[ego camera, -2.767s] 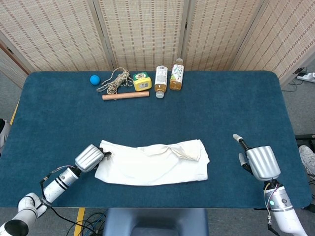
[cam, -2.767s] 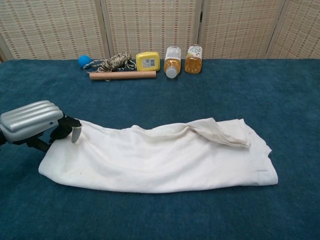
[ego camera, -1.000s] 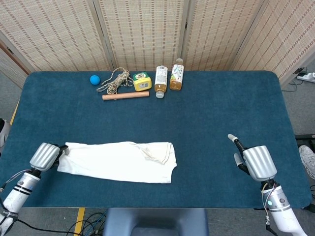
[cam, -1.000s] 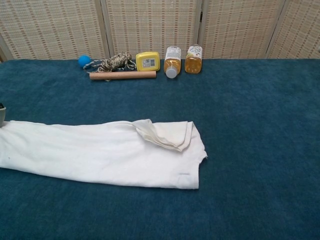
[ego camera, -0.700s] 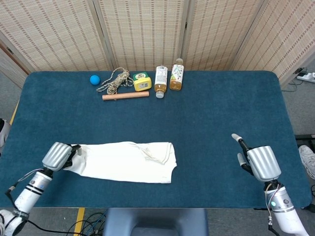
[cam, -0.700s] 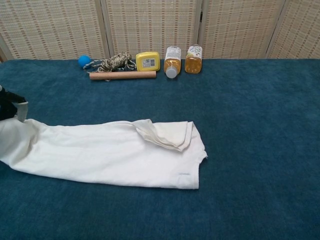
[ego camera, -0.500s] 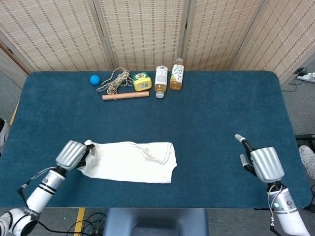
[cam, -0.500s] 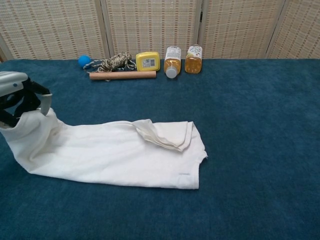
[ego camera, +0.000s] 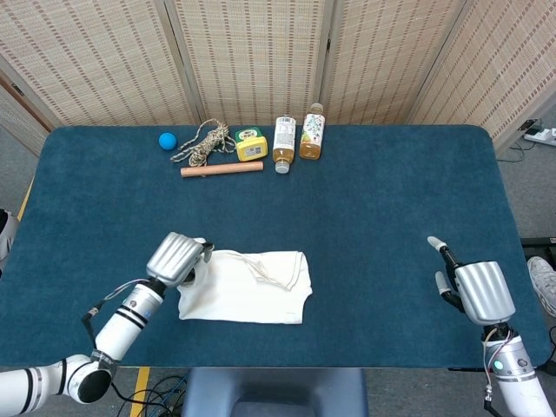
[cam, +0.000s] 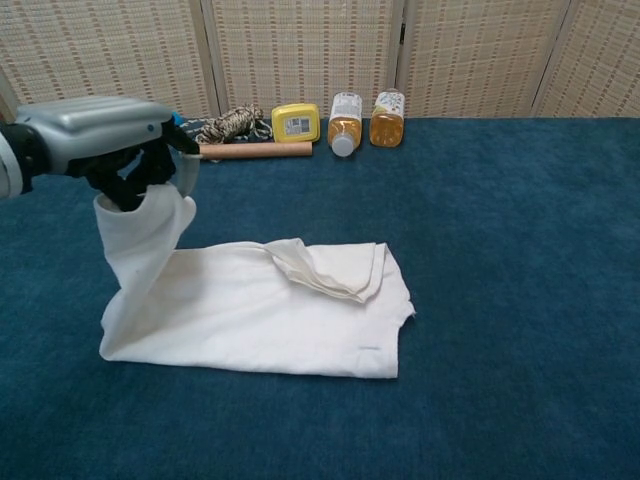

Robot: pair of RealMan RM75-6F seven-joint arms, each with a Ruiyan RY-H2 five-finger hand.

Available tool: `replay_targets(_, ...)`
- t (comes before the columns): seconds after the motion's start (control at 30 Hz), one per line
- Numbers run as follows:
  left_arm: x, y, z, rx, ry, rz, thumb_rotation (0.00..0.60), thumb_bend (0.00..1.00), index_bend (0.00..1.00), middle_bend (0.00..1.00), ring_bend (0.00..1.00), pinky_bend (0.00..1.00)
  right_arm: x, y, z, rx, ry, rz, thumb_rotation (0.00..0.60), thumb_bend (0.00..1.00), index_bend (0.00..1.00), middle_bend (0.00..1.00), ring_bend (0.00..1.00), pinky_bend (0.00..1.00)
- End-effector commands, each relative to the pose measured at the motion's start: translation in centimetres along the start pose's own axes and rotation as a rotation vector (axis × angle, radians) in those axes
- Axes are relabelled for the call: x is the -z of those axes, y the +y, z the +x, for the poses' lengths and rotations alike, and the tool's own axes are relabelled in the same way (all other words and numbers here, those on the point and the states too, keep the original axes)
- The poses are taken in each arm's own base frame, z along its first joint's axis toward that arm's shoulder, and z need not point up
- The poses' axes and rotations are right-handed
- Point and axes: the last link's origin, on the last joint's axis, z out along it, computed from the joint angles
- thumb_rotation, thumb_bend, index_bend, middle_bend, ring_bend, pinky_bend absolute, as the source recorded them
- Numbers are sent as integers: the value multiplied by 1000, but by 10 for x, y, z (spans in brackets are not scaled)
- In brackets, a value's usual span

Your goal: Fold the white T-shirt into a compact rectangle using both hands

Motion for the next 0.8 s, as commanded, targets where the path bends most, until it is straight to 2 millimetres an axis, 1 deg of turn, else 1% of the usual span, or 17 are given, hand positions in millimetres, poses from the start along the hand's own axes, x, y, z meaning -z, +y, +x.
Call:
replay_targets(0.03, -10, 27, 5, -1, 1, -42, 600, 578, 560, 830, 729, 851, -1, 2, 4, 8, 12, -8, 600, 532, 149, 827, 919, 1000)
replay_targets(0.17, -17, 47, 4, -31, -9, -80, 600, 578, 557, 830, 729, 851, -3, 6, 10, 22, 25, -19, 600, 531, 149, 827, 919, 1000)
replay_targets(0.27, -21, 59, 1, -45, -24, -100, 600, 577, 556, 830, 729, 851, -2, 7, 11, 25, 20, -26, 600, 531, 149, 827, 919, 1000)
replay_targets(0.63, -37, 95, -5, -83, -48, -126, 600, 578, 554, 830, 729, 851, 3, 12, 9, 28, 5, -51, 600, 532, 149, 827, 919, 1000)
replay_targets(0.8, -46, 112, -5, -62, -61, -120, 600, 577, 553, 830, 729, 851, 5, 12, 8, 22, -2, -53, 600, 532, 149, 827, 919, 1000)
